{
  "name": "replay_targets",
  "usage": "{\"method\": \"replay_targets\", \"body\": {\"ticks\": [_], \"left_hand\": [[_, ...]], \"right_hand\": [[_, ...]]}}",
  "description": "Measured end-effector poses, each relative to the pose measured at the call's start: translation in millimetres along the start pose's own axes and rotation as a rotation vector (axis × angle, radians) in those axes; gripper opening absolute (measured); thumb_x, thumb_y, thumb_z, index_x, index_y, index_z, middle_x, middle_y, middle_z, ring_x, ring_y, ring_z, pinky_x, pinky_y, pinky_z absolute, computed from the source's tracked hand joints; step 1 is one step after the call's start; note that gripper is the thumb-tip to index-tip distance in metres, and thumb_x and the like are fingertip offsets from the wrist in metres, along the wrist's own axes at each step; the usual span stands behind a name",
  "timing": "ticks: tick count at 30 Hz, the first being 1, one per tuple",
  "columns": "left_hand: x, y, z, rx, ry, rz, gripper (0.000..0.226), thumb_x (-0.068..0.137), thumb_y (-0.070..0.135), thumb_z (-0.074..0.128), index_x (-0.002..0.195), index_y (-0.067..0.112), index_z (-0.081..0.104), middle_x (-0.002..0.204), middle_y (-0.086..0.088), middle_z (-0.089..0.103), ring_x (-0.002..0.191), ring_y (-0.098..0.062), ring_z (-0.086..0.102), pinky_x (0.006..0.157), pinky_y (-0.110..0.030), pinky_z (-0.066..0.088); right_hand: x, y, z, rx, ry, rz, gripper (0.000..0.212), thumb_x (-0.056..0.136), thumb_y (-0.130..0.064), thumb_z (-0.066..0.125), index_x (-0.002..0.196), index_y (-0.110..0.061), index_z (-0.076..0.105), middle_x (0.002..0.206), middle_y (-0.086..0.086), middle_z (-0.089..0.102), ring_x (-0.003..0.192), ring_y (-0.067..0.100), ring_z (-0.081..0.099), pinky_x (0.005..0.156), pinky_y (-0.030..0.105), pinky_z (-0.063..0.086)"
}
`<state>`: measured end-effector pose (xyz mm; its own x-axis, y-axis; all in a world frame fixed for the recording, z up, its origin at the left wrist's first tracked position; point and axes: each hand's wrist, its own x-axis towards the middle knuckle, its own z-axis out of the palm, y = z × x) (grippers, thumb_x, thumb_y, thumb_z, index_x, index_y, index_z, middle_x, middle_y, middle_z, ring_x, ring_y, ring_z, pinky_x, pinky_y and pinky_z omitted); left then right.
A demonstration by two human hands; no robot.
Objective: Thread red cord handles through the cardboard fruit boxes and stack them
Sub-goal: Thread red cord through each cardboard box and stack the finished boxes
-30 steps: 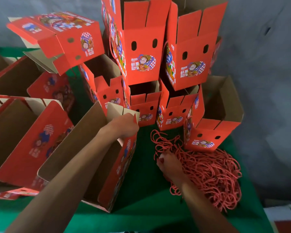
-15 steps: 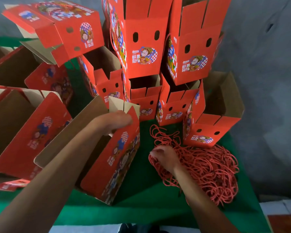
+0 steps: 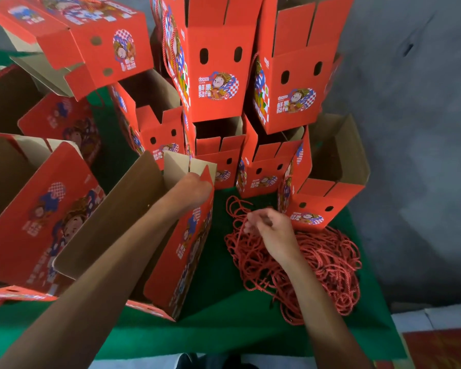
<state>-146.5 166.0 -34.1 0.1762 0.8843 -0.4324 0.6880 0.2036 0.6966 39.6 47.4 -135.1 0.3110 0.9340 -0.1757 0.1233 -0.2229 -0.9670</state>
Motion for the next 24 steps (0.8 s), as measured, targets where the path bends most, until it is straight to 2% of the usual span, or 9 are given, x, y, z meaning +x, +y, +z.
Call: {"method": "replay_targets", "body": {"ticks": [2, 4, 8, 12, 14, 16, 19, 21, 24], "left_hand": [[2, -1, -4, -0.009, -0.05, 0.011, 0.022, 0.1, 0.017, 0.045, 0.108, 0.005, 0.062, 0.106, -0.012, 0.068, 0.094, -0.029, 0.067, 0.074, -0.034, 0.056], [4, -2, -11, 0.019, -0.014, 0.007, 0.022, 0.1, 0.019, 0.046, 0.109, 0.005, 0.06, 0.107, -0.012, 0.067, 0.1, -0.032, 0.066, 0.089, -0.04, 0.057], [0, -3, -15, 0.03, -0.009, 0.069, 0.021, 0.1, 0.019, 0.047, 0.085, 0.013, 0.059, 0.099, -0.012, 0.069, 0.094, -0.029, 0.067, 0.095, -0.046, 0.056], [3, -12, -15, -0.081, -0.016, -0.026, 0.021, 0.099, 0.021, 0.048, 0.107, 0.006, 0.061, 0.11, -0.015, 0.069, 0.104, -0.034, 0.066, 0.1, -0.047, 0.054], [4, -14, -18, -0.076, 0.024, -0.053, 0.026, 0.102, 0.018, 0.046, 0.116, 0.001, 0.061, 0.116, -0.016, 0.068, 0.107, -0.034, 0.066, 0.096, -0.042, 0.056], [6, -18, -24, -0.074, 0.02, -0.077, 0.023, 0.101, 0.017, 0.048, 0.115, 0.002, 0.059, 0.109, -0.014, 0.069, 0.1, -0.033, 0.069, 0.089, -0.04, 0.058], [10, -25, -26, -0.037, -0.014, -0.051, 0.009, 0.1, 0.017, 0.051, 0.097, 0.01, 0.057, 0.096, -0.012, 0.07, 0.086, -0.026, 0.071, 0.07, -0.031, 0.059], [9, -24, -24, 0.011, -0.03, -0.017, 0.011, 0.098, 0.014, 0.054, 0.087, 0.014, 0.055, 0.087, -0.008, 0.069, 0.078, -0.02, 0.07, 0.057, -0.025, 0.052], [7, -20, -24, 0.065, -0.056, 0.014, 0.014, 0.094, 0.011, 0.057, 0.081, 0.016, 0.055, 0.077, -0.003, 0.067, 0.069, -0.016, 0.067, 0.048, -0.02, 0.047]], "right_hand": [[-4, -22, -7, 0.131, -0.007, -0.051, 0.014, 0.101, -0.018, 0.067, 0.105, -0.006, 0.073, 0.095, 0.01, 0.079, 0.091, 0.026, 0.077, 0.081, 0.027, 0.062], [-5, -39, -15, 0.282, -0.051, -0.079, 0.016, 0.1, -0.016, 0.067, 0.11, -0.003, 0.071, 0.105, 0.016, 0.078, 0.099, 0.033, 0.076, 0.088, 0.036, 0.062], [-1, -49, -18, 0.547, -0.133, -0.068, 0.029, 0.101, -0.012, 0.066, 0.129, -0.007, 0.061, 0.126, 0.021, 0.071, 0.115, 0.039, 0.07, 0.093, 0.045, 0.06], [6, -9, -7, 0.654, -0.083, 0.208, 0.042, 0.101, -0.005, 0.06, 0.135, -0.027, 0.054, 0.134, 0.012, 0.068, 0.121, 0.028, 0.068, 0.101, 0.048, 0.057], [4, 25, 1, 0.371, 0.018, 0.378, 0.041, 0.103, 0.0, 0.052, 0.132, -0.029, 0.051, 0.128, 0.012, 0.067, 0.116, 0.026, 0.068, 0.104, 0.051, 0.055], [3, 57, 9, 0.002, 0.073, 0.423, 0.038, 0.104, 0.003, 0.044, 0.128, -0.026, 0.051, 0.117, 0.011, 0.064, 0.105, 0.028, 0.066, 0.1, 0.046, 0.056], [-2, 88, 20, -0.371, 0.041, 0.291, 0.03, 0.102, 0.009, 0.04, 0.091, -0.01, 0.061, 0.089, 0.009, 0.056, 0.076, 0.022, 0.056, 0.071, 0.028, 0.05], [-5, 96, 24, -0.581, -0.097, 0.118, 0.027, 0.104, 0.001, 0.046, 0.095, -0.007, 0.07, 0.089, 0.007, 0.063, 0.081, 0.018, 0.059, 0.076, 0.032, 0.051], [-11, 104, 36, -0.793, -0.468, -0.006, 0.025, 0.103, -0.007, 0.056, 0.124, -0.007, 0.069, 0.106, 0.009, 0.067, 0.093, 0.017, 0.061, 0.081, 0.028, 0.047]]}}
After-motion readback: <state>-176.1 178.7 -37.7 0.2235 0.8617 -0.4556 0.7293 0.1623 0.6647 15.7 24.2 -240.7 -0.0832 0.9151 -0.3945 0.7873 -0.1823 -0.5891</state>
